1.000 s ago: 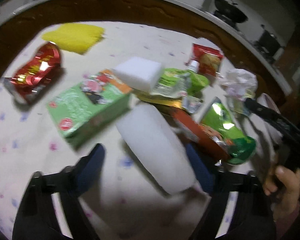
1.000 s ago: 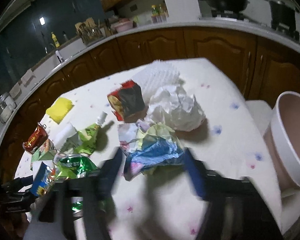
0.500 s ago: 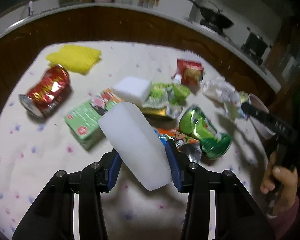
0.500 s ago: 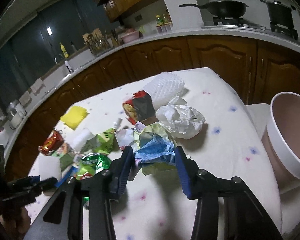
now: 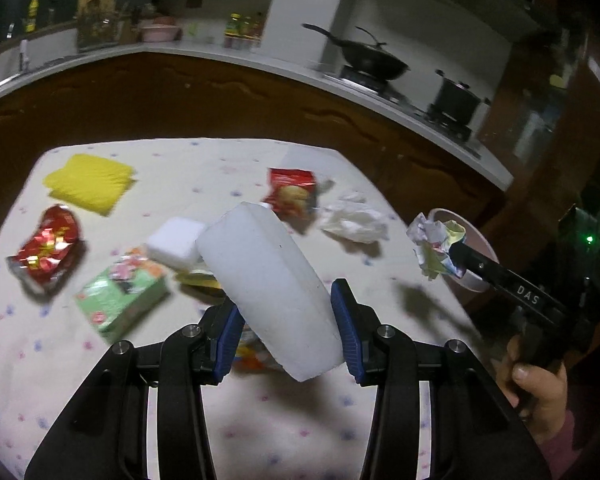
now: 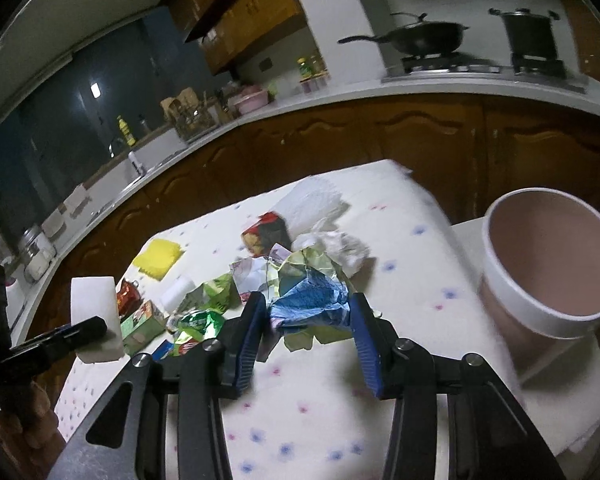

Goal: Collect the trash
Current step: 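Carry both items over the pink-lined bin and open both grippers to drop them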

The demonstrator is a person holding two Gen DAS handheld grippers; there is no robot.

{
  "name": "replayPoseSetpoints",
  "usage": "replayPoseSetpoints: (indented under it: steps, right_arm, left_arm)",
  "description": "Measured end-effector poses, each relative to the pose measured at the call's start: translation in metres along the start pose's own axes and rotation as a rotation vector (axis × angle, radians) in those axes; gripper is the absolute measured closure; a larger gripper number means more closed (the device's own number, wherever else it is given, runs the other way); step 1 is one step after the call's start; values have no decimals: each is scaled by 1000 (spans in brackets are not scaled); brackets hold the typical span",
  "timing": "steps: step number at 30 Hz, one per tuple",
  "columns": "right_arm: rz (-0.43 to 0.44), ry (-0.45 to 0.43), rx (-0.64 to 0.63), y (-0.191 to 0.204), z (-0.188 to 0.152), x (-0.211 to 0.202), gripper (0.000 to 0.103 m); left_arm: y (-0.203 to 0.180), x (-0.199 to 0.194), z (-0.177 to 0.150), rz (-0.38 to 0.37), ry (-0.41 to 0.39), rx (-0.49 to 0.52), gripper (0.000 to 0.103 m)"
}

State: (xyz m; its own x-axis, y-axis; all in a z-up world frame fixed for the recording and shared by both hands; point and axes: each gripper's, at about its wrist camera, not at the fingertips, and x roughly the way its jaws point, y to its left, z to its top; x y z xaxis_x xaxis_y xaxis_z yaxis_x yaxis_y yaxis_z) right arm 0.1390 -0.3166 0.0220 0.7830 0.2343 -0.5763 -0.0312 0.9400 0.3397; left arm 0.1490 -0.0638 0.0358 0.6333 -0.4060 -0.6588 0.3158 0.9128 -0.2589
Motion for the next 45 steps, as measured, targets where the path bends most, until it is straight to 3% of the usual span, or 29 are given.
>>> replayPoseSetpoints:
  steps: [22, 45]
  right_arm:
    - [-194, -125, 146, -120, 20, -68, 58]
    - [-302, -137, 249, -214, 32, -65, 56]
  left_arm:
    - [-149, 74, 38, -193, 56, 203, 61]
    - [-276, 196, 66, -290, 163, 336, 60]
